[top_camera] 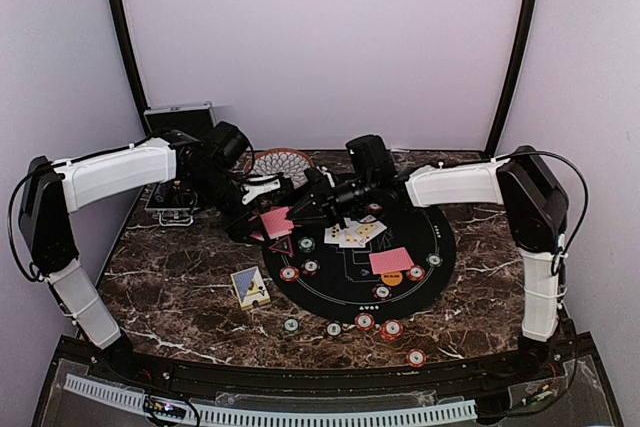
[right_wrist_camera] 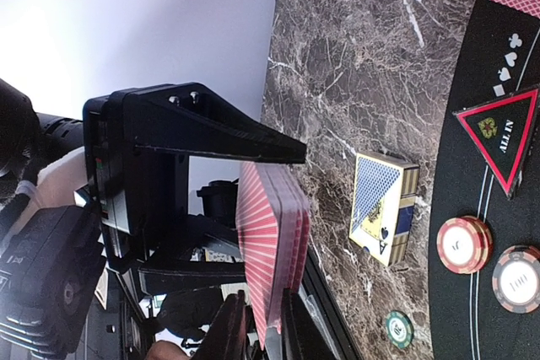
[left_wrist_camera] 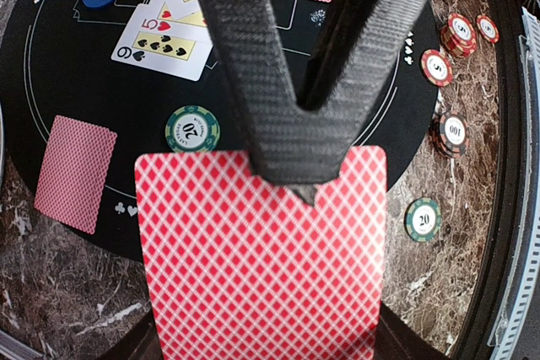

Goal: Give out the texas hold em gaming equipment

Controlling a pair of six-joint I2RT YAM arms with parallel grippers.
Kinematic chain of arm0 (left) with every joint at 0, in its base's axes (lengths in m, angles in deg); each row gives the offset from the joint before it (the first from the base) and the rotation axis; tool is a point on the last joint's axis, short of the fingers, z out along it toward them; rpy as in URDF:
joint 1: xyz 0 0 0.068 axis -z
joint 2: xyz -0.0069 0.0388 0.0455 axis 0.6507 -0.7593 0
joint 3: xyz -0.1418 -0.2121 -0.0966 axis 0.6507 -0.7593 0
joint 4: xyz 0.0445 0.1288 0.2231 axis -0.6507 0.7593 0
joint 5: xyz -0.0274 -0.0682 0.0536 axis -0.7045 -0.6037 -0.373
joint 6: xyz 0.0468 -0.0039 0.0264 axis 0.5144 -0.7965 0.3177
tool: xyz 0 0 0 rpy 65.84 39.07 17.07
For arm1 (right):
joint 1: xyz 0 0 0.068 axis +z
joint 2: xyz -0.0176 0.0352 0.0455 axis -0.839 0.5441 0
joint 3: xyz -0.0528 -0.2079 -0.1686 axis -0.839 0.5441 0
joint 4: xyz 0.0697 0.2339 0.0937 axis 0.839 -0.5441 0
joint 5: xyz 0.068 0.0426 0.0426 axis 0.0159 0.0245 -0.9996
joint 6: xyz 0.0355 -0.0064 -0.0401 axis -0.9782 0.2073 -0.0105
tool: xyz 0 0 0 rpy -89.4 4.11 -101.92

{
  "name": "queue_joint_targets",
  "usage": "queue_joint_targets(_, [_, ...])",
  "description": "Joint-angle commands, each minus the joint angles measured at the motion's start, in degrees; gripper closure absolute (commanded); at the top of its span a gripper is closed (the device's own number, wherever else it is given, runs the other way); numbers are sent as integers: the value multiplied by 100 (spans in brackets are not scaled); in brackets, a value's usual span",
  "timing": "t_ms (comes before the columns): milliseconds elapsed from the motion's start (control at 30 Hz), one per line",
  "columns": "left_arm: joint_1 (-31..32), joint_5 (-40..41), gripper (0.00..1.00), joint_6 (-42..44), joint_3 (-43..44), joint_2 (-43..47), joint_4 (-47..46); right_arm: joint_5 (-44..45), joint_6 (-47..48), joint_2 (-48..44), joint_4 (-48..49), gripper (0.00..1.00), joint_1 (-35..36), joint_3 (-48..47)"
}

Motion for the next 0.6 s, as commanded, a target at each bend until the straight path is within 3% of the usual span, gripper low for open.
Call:
queue_joint_targets(0, [-25, -67, 100, 13, 113, 188, -4, -84, -73, -198, 272, 85, 5, 28])
queue_joint_targets(233, [-25, -51, 100, 24, 112, 195, -3, -130, -134, -117, 306, 87, 100, -50])
queue_joint_targets(367, [-26, -44, 100, 46, 105, 193, 5, -159, -86, -67, 211, 82, 139, -104])
queue_joint_targets(567, [-25, -11, 100, 38, 83, 195, -17, -128, 22, -16, 83, 83, 208, -147])
